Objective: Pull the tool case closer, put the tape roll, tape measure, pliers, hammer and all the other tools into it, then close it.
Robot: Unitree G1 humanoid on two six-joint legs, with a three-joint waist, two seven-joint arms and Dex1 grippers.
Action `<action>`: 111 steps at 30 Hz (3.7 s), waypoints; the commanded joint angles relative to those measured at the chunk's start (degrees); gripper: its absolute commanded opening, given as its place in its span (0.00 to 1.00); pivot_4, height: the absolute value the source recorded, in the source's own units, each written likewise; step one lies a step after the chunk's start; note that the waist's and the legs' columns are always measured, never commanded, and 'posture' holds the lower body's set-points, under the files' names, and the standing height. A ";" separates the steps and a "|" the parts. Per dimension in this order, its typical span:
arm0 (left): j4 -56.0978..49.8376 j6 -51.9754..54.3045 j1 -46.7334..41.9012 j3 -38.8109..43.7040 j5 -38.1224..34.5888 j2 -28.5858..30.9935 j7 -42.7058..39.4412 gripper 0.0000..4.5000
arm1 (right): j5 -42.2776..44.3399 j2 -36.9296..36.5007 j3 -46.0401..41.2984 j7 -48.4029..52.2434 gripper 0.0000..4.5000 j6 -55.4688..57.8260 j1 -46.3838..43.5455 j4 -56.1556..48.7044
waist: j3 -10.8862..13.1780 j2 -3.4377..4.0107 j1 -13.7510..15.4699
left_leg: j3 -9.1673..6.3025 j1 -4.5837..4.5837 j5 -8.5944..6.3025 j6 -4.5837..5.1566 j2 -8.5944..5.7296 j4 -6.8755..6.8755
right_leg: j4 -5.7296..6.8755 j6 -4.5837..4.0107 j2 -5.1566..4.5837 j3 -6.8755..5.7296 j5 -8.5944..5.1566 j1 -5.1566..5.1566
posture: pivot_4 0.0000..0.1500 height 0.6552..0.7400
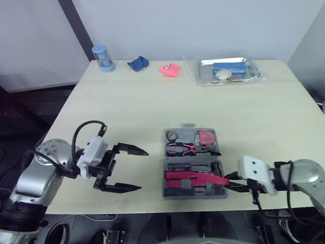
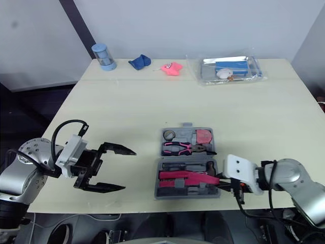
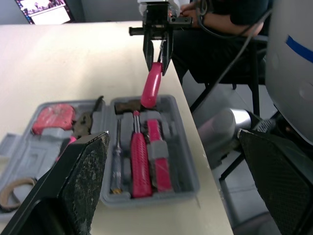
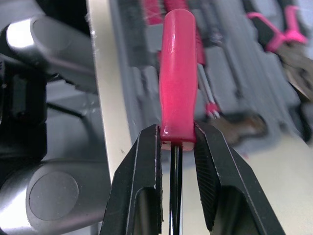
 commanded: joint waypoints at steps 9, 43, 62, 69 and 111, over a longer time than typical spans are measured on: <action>5.72 -15.14 2.11 -5.18 -0.49 6.97 -3.23 1.00 | -11.75 7.81 22.71 -2.36 0.09 8.84 -16.94 -3.26 | 0.05 -0.03 -0.50 | -0.02 -0.03 0.01 -0.02 0.01 0.00 | 0.02 -0.01 0.04 -0.06 0.00 -0.07 | 1.00 1.00; 6.81 -18.32 4.34 -5.78 -2.40 9.28 -3.23 1.00 | -21.55 19.46 38.84 -2.86 0.09 14.57 -28.49 5.62 | 0.06 -0.04 -0.84 | -0.04 -0.04 0.01 -0.02 0.03 -0.01 | 0.07 -0.01 0.12 -0.09 0.00 -0.15 | 1.00 1.00; 4.42 -14.25 4.14 -4.81 -5.00 7.79 -3.23 1.00 | -10.46 17.56 22.79 -0.92 0.72 9.75 -20.84 1.47 | 0.06 -0.04 -0.61 | -0.05 -0.06 0.01 -0.01 0.03 -0.01 | 0.05 -0.01 0.10 -0.09 0.00 -0.14 | 1.00 1.00; 3.44 -11.56 2.55 -4.52 -5.44 6.36 -3.23 1.00 | -7.54 18.08 19.31 -0.20 0.46 -2.13 -15.19 6.83 | 0.06 -0.05 -0.61 | -0.03 -0.05 0.01 -0.01 0.02 0.00 | 0.06 0.00 0.10 -0.08 0.00 -0.13 | 1.00 1.00; 2.13 -4.99 5.13 0.00 -1.29 -2.72 4.77 1.00 | 0.19 20.30 -4.70 -6.52 0.01 -18.14 4.22 15.76 | 0.05 -0.07 -0.37 | 0.03 -0.02 0.01 -0.02 0.02 0.00 | 0.05 0.00 0.07 -0.01 0.00 -0.06 | 1.00 1.00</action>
